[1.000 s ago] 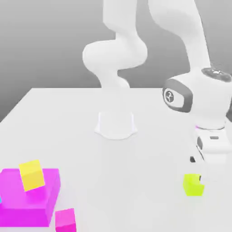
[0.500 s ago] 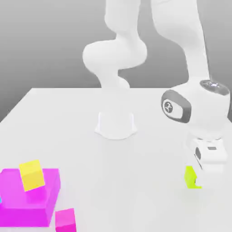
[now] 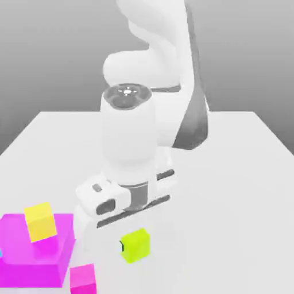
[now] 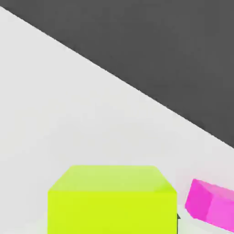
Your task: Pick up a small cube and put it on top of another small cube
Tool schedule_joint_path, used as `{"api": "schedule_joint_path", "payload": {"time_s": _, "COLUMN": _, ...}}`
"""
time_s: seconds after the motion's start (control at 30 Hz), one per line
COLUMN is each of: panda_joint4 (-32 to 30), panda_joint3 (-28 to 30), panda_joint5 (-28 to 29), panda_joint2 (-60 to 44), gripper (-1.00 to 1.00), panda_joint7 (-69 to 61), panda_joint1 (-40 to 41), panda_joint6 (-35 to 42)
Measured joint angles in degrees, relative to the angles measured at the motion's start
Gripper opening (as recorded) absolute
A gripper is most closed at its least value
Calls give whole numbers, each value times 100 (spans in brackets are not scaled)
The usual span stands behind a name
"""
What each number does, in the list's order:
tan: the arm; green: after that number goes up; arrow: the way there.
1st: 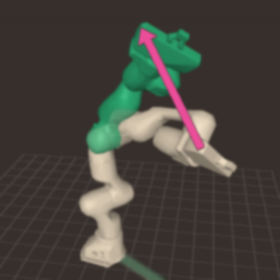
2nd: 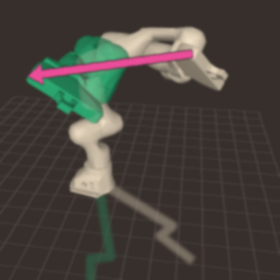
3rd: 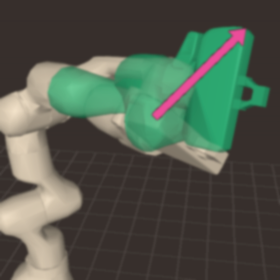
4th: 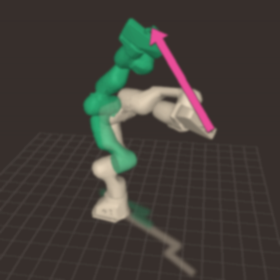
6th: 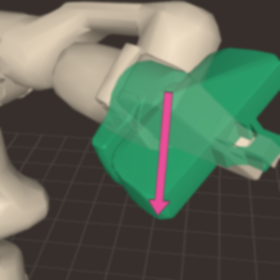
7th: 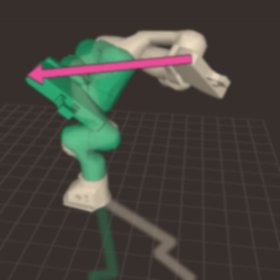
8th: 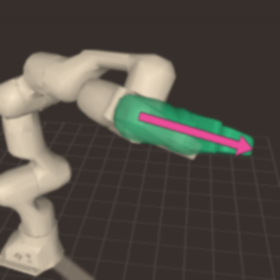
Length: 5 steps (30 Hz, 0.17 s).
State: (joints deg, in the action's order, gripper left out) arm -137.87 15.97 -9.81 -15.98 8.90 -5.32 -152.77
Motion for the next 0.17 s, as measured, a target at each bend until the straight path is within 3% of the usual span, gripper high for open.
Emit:
{"api": "schedule_joint_path", "payload": {"time_s": 0.03, "panda_joint4": 91, "panda_joint3": -42, "panda_joint5": -183, "panda_joint2": -261, "gripper": -100, "panda_joint7": -35, "panda_joint1": 152, "panda_joint6": -158}}
{"api": "schedule_joint_path", "payload": {"time_s": 0.07, "panda_joint4": 137, "panda_joint3": -67, "panda_joint5": -279, "panda_joint2": -400, "gripper": 100, "panda_joint7": -56, "panda_joint1": 232, "panda_joint6": -244}}
{"api": "schedule_joint_path", "payload": {"time_s": 0.17, "panda_joint4": 137, "panda_joint3": -67, "panda_joint5": -279, "panda_joint2": -400, "gripper": 100, "panda_joint7": -56, "panda_joint1": 232, "panda_joint6": -244}}
